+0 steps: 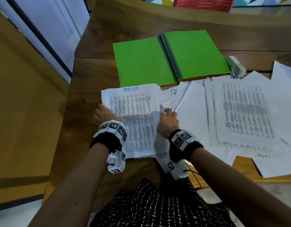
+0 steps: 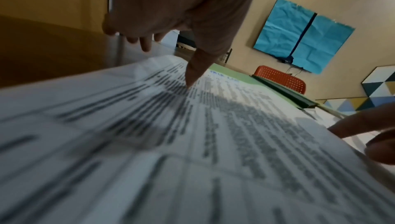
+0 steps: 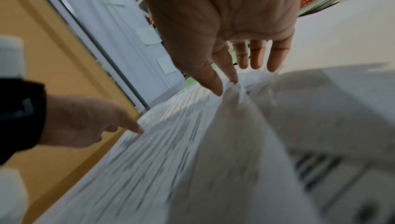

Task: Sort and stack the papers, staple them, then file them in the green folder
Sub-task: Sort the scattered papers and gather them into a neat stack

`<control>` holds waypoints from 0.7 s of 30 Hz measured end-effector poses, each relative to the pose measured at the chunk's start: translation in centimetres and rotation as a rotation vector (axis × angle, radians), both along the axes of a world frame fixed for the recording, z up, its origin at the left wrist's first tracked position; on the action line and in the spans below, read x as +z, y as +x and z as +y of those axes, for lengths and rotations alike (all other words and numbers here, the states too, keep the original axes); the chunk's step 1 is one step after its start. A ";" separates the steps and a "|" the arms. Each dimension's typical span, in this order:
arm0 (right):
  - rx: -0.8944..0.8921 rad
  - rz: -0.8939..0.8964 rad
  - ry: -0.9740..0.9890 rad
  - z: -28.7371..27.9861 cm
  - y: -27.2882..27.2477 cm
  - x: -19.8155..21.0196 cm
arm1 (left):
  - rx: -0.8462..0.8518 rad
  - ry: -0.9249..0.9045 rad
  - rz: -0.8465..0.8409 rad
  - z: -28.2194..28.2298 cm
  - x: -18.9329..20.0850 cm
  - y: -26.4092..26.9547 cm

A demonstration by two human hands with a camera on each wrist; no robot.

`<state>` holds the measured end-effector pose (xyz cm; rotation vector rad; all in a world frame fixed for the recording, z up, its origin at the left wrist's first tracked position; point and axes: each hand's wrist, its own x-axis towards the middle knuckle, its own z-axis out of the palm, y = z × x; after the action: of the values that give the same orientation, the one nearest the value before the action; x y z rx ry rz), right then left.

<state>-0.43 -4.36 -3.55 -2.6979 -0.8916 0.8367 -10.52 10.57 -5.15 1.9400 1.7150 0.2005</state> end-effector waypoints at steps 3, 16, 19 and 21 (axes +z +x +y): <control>-0.094 -0.046 0.049 -1.7 3.5 0.8 | -0.079 0.062 0.033 -1.2 0.8 1.8; -0.439 -0.080 -0.142 -13.6 13.1 -0.9 | -0.558 -0.238 0.183 -13.7 0.7 13.9; -0.463 -0.005 -0.003 -15.0 15.1 -1.1 | -0.487 -0.203 0.199 -15.9 0.4 14.9; -0.487 0.049 0.113 -16.0 16.4 -0.9 | -0.450 -0.174 0.201 -16.9 0.2 15.3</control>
<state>15.93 -20.34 -4.43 -2.6076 -0.2367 0.7108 4.77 -6.28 -4.95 2.2063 1.3097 -0.3072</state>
